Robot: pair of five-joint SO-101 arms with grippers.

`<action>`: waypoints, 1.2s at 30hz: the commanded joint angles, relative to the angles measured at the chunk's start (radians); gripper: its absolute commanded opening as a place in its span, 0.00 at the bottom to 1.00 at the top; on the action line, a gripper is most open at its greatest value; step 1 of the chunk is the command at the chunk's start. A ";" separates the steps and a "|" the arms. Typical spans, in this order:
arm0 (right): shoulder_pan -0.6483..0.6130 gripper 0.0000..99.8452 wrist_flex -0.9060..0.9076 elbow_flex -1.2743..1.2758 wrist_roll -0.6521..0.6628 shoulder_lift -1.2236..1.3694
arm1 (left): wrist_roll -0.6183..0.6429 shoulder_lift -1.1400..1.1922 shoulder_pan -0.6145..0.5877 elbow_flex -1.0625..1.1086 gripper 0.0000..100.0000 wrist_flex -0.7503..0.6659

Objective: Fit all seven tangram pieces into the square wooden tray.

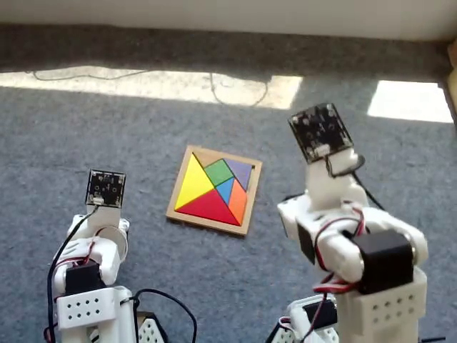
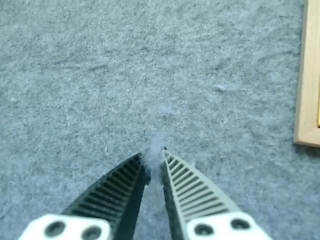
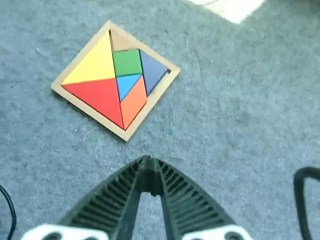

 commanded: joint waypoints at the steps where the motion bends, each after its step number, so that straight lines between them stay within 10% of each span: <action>1: 0.013 0.01 -0.111 0.266 -0.011 -0.274 | 0.003 -0.008 -0.008 -0.007 0.05 -0.017; 9: 0.035 0.01 -0.303 0.768 -0.012 -0.905 | 0.008 -0.008 -0.007 -0.013 0.05 -0.015; 18: 0.269 0.01 -0.397 0.900 -0.144 -0.737 | 0.009 -0.008 0.183 -0.007 0.05 -0.009; 36: 0.277 0.01 -0.648 1.497 -0.146 -0.739 | 0.005 -0.008 0.232 0.096 0.05 -0.046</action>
